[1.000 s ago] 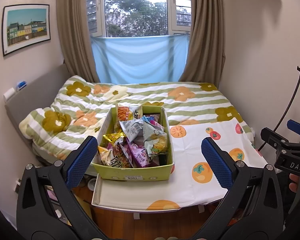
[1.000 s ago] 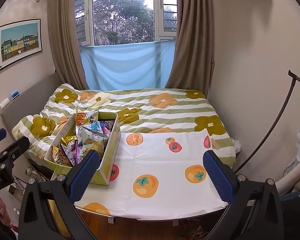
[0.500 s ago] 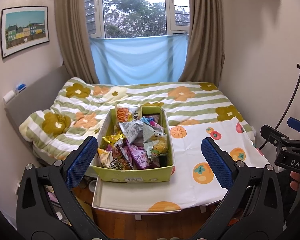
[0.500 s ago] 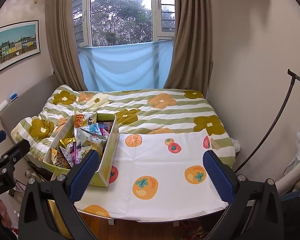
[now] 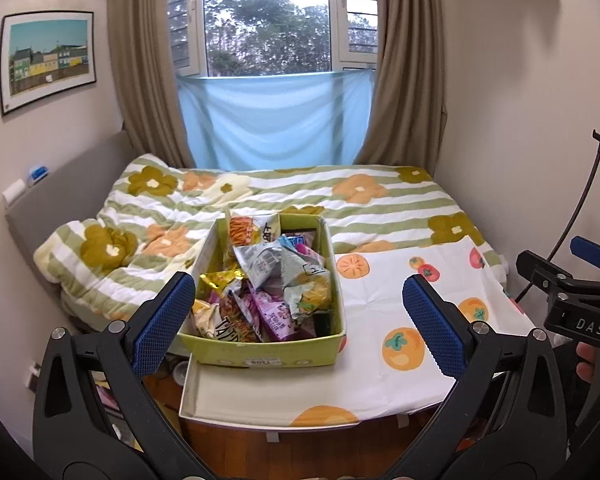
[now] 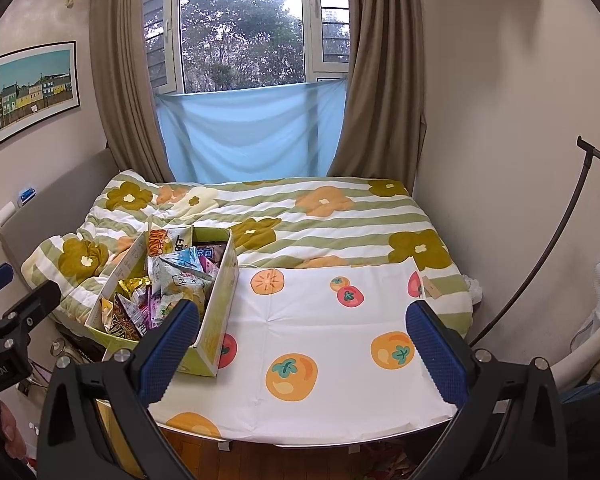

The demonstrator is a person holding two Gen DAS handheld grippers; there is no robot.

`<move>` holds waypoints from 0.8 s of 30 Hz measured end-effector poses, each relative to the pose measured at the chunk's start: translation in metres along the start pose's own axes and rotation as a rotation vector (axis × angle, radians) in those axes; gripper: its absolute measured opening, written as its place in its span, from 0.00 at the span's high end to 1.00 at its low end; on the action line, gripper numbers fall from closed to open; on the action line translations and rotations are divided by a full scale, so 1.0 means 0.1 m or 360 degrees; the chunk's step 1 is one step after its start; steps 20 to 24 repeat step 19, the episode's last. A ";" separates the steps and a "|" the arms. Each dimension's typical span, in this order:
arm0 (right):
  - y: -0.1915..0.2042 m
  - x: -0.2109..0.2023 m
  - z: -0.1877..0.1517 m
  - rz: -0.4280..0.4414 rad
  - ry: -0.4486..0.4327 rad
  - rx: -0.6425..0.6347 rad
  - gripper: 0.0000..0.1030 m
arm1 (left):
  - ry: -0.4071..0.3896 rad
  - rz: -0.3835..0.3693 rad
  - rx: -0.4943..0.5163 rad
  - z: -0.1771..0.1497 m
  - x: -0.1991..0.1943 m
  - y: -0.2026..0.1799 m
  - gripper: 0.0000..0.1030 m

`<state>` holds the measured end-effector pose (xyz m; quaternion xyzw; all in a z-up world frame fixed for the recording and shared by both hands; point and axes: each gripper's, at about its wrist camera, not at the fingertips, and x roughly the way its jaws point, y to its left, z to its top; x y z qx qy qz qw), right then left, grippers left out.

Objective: Organize snacks

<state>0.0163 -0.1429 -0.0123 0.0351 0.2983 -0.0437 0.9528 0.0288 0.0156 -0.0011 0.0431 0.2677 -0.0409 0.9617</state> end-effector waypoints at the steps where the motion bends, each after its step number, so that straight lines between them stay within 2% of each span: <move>1: 0.00 0.00 0.00 -0.0002 0.0001 0.0000 0.00 | 0.0003 0.0006 0.0008 0.00 0.01 -0.01 0.00; 24: 0.02 0.13 0.00 0.0028 0.0031 -0.0010 0.00 | -0.0009 0.0090 0.0009 -0.02 0.07 -0.07 0.00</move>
